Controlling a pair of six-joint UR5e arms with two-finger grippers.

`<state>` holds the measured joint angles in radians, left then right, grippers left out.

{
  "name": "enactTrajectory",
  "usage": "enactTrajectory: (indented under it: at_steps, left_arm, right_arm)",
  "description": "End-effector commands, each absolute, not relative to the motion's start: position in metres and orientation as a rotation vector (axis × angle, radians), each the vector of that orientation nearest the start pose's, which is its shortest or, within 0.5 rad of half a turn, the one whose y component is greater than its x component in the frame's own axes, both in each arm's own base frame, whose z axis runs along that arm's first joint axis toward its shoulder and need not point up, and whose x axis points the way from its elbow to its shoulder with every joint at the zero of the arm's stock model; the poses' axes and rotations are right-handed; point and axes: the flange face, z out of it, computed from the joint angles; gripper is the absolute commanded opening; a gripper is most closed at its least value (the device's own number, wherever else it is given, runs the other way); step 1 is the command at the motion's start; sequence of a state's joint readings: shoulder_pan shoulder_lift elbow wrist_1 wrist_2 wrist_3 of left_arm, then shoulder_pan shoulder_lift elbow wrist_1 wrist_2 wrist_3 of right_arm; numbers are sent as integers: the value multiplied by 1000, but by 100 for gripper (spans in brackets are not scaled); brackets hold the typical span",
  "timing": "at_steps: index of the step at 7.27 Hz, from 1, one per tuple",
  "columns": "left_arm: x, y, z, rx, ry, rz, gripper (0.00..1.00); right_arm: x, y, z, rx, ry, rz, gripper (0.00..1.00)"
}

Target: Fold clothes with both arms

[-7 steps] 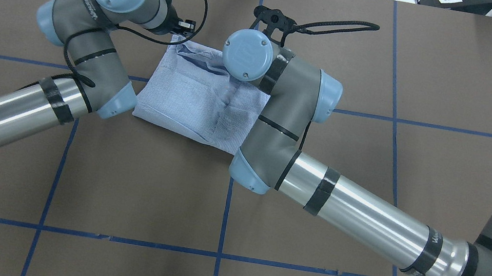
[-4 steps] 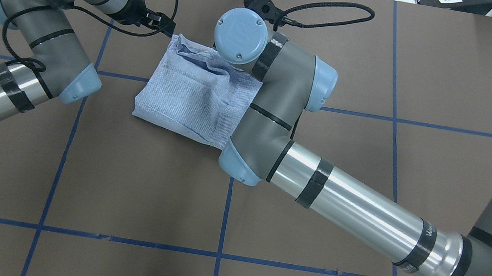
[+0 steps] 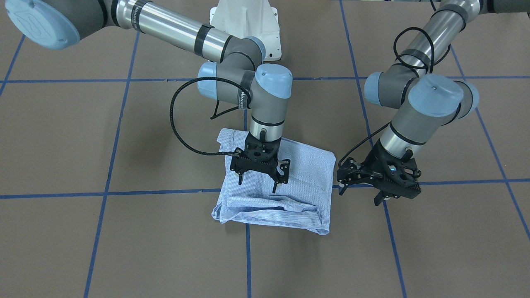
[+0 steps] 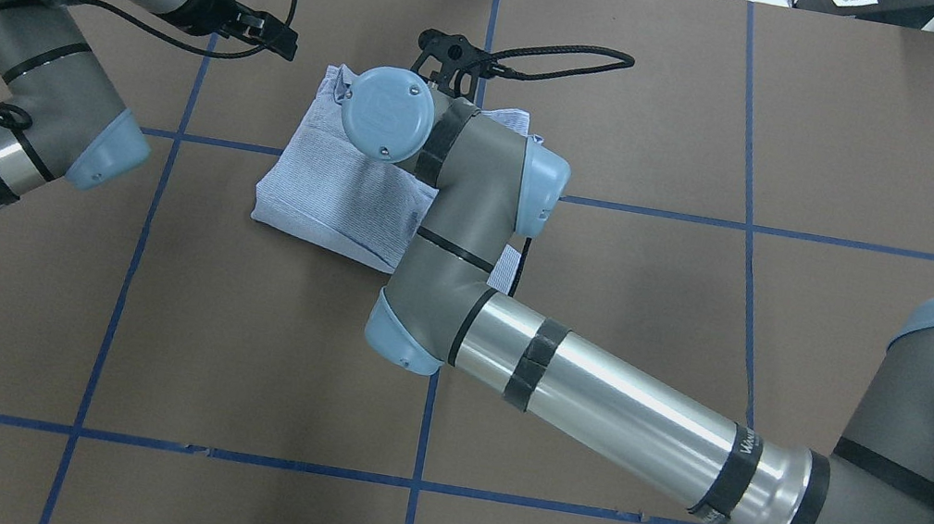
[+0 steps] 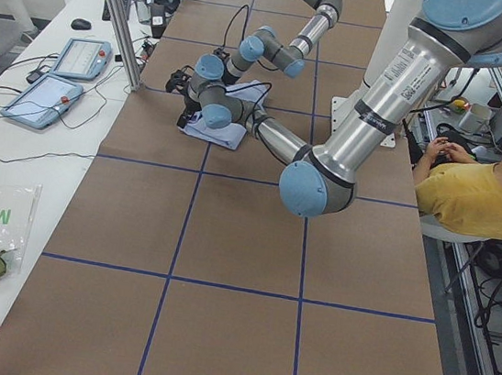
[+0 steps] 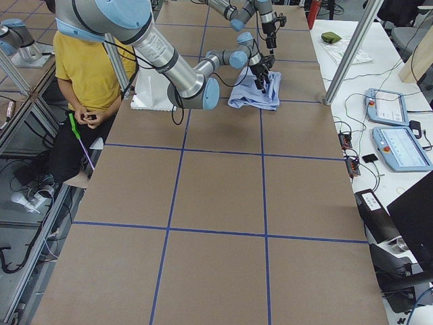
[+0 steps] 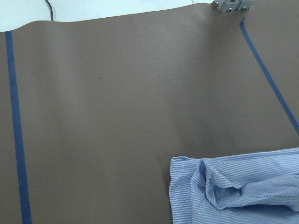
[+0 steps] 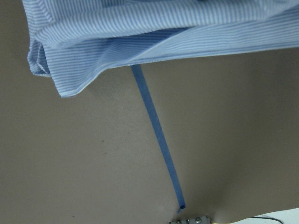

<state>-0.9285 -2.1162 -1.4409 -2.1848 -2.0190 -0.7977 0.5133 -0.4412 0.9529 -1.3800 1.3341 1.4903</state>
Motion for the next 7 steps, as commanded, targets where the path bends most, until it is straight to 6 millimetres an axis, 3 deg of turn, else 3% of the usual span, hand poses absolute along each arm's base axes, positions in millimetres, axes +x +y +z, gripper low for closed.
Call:
enactTrajectory:
  at_steps: [1,2,4,5,7]
  left_arm:
    - [336,-618,333,483,981,86,100]
    - [334,-619,332,485,981,83,100]
    - [333,-618,333,485,981,83,100]
    - [328,-610,336,489,983,84,100]
    - [331,-602,322,496,1004,64,100]
  right_arm:
    - [-692,-580,202,516,-505,479,96]
    - [-683,-598,218,580,-447,486,96]
    - [-646,-640,223,610,-397,482,95]
    - [-640,-645,214,610,-417,488,96]
    - [-617,-645,173,513,-567,477,99]
